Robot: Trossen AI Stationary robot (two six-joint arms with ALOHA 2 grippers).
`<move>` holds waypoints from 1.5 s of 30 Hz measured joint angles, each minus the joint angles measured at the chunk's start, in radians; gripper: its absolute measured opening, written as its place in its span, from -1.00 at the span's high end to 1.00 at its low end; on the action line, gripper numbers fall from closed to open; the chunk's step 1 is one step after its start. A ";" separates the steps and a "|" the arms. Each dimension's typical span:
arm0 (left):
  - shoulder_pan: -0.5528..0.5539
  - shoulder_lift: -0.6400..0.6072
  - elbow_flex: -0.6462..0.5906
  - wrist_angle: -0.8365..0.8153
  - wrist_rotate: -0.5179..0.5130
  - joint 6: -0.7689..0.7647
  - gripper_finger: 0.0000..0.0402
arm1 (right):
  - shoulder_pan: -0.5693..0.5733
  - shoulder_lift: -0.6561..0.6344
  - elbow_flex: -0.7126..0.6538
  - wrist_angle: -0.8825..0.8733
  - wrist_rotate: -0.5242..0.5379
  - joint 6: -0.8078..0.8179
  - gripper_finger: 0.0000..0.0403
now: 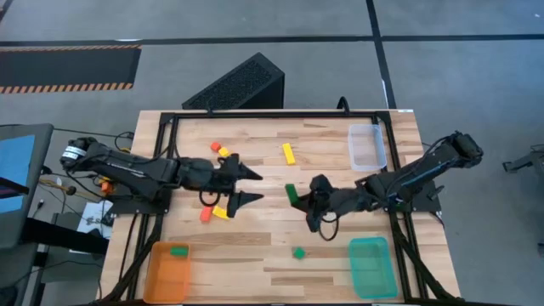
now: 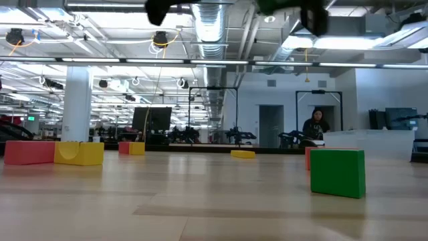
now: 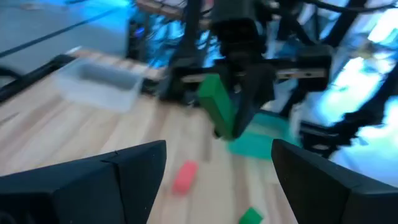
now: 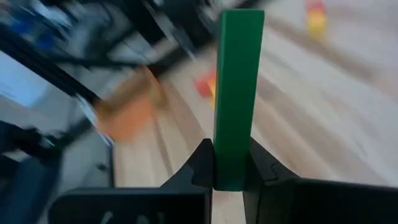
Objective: Sort & place blocks by color
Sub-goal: Put the top green block into the orange bin
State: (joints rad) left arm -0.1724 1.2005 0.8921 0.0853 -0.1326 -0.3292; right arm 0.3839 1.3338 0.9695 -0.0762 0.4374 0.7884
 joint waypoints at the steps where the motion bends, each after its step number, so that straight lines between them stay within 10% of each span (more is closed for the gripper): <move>1: 0.008 0.006 0.000 0.027 0.034 0.007 -0.38 | -0.009 0.000 0.000 0.042 -0.006 -0.029 0.78; 20: 0.090 0.144 -0.001 0.399 0.117 -0.074 -0.33 | -0.117 0.012 0.001 0.241 -0.177 -0.388 0.78; 35: 0.128 0.142 -0.001 0.407 0.146 -0.047 0.86 | -0.189 0.012 0.001 0.261 -0.283 -0.429 0.72; 45: 0.050 -0.016 0.000 -0.013 -0.128 -0.046 0.90 | -0.271 0.012 0.001 0.220 -0.261 -0.363 0.19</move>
State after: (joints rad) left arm -0.1224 1.1845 0.8917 0.0723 -0.2602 -0.3756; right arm 0.1126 1.3460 0.9703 0.1442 0.1767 0.4258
